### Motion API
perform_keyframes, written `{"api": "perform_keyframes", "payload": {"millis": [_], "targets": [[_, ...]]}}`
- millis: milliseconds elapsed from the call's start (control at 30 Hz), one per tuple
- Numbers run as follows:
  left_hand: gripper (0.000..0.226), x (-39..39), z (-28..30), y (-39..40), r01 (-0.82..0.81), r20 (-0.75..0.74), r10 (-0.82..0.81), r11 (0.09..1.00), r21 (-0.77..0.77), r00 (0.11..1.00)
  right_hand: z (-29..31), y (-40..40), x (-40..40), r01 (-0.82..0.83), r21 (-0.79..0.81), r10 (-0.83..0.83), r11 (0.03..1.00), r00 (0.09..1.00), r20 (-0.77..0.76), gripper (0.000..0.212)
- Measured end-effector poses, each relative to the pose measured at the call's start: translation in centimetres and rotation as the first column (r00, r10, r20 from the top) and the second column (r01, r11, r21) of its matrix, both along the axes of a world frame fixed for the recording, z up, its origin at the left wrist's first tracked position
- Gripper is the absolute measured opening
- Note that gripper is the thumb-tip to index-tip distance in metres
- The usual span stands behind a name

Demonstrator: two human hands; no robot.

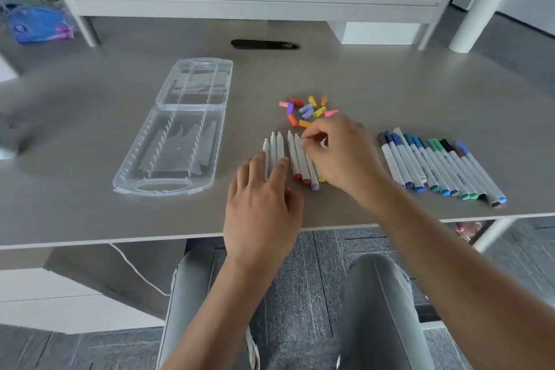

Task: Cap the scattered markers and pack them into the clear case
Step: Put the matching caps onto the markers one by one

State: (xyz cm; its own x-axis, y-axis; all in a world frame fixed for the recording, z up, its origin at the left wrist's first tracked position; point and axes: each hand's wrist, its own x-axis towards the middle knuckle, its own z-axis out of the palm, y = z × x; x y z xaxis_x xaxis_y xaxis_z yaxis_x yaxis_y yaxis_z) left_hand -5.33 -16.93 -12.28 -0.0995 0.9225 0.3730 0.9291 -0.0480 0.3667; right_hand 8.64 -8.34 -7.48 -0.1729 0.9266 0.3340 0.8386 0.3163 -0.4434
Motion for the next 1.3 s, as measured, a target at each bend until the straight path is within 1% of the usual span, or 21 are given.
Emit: {"api": "perform_keyframes", "payload": {"millis": [67,200,300,400,467,500,567,600,667,733,767,800,833,867,900,933,967,1033,1100,1133,1300], "targets": [[0.045,0.0,0.0,0.0,-0.007,0.042,0.006,1.0,0.018,0.999,0.8,1.0,-1.2,0.025,-0.102,-0.019,0.995,0.998,0.054,0.015],[0.041,-0.2,0.0,-0.1,0.014,0.155,-0.027,0.996,0.085,0.987,1.2,2.9,-2.9,0.131,-0.225,-0.071,0.965,0.964,0.255,0.015],[0.038,-0.5,0.1,-0.3,0.016,0.285,-0.067,0.984,0.178,0.956,1.7,3.4,-3.7,0.19,-0.256,-0.104,0.948,0.943,0.315,0.022],[0.039,-0.9,0.0,-0.3,0.025,0.438,-0.134,0.969,0.246,0.889,2.2,3.5,-4.5,0.222,-0.265,-0.13,0.938,0.937,0.324,0.036],[0.039,-1.1,0.4,-0.5,0.027,0.562,-0.177,0.964,0.266,0.808,2.4,3.7,-4.5,0.225,-0.299,-0.144,0.927,0.951,0.272,0.036],[0.038,-1.2,0.7,-0.5,0.018,0.621,-0.193,0.961,0.276,0.76,2.6,3.7,-4.3,0.215,-0.326,-0.153,0.92,0.967,0.206,0.035],[0.033,-1.5,1.7,-0.5,-0.016,0.704,-0.191,0.961,0.277,0.684,3.3,3.5,-3.5,0.159,-0.381,-0.176,0.911,0.984,-0.011,0.025],[0.031,-1.5,2.2,-0.2,-0.023,0.733,-0.181,0.966,0.259,0.655,3.8,3.2,-3.1,0.123,-0.411,-0.188,0.903,0.974,-0.122,0.023],[0.03,-1.5,3.0,0.8,0.007,0.797,-0.151,0.983,0.181,0.585,4.8,2.7,-2.1,0.083,-0.447,-0.206,0.891,0.95,-0.233,0.028],[0.036,-1.1,3.8,2.4,0.083,0.841,-0.077,0.996,0.039,0.536,5.7,2.5,-1.7,0.049,-0.459,-0.195,0.887,0.941,-0.277,0.033],[0.034,-0.8,4.3,3.2,0.127,0.861,-0.038,0.991,-0.031,0.507,5.9,2.8,-1.6,0.031,-0.46,-0.186,0.887,0.937,-0.297,0.033],[0.025,-0.4,4.7,4.0,0.166,0.9,-0.007,0.983,-0.072,0.435,6.1,3.0,-1.6,0.018,-0.461,-0.181,0.887,0.933,-0.312,0.031],[0.013,-0.1,5.3,4.6,0.201,0.954,0.024,0.976,-0.088,0.3,6.0,3.5,-1.5,0.005,-0.464,-0.171,0.886,0.933,-0.317,0.03],[0.007,0.1,5.9,5.0,0.238,0.989,0.065,0.966,-0.096,0.135,6.0,3.9,-1.5,-0.007,-0.468,-0.163,0.883,0.933,-0.321,0.029],[0.011,0.2,6.5,5.4,0.269,0.993,0.113,0.958,-0.103,-0.021,5.8,4.5,-1.3,-0.019,-0.475,-0.151,0.88,0.936,-0.317,0.031],[0.015,0.2,6.8,5.8,0.296,0.978,0.151,0.95,-0.102,-0.146,5.6,5.1,-1.0,-0.019,-0.475,-0.144,0.88,0.942,-0.304,0.032],[0.018,0.2,7.0,6.2,0.323,0.958,0.173,0.942,-0.093,-0.229,5.4,6.1,-0.7,-0.016,-0.458,-0.135,0.889,0.946,-0.294,0.03],[0.02,0.1,7.2,6.8,0.366,0.931,0.189,0.928,-0.065,-0.313,4.9,8.3,0.0,0.019,-0.365,-0.124,0.931,0.956,-0.265,0.018],[0.022,-0.1,7.3,7.0,0.362,0.914,0.207,0.929,-0.072,-0.348,4.1,10.7,0.6,0.073,-0.262,-0.124,0.962,0.975,-0.184,0.013],[0.022,-0.2,7.3,7.0,0.358,0.909,0.213,0.931,-0.077,-0.357,3.7,11.8,0.6,0.085,-0.237,-0.119,0.968,0.984,-0.134,0.015],[0.024,-0.9,6.9,6.9,0.354,0.907,0.195,0.934,-0.055,-0.372,2.2,15.9,-1.0,0.042,-0.253,-0.025,0.967,0.997,0.072,0.021]]}}
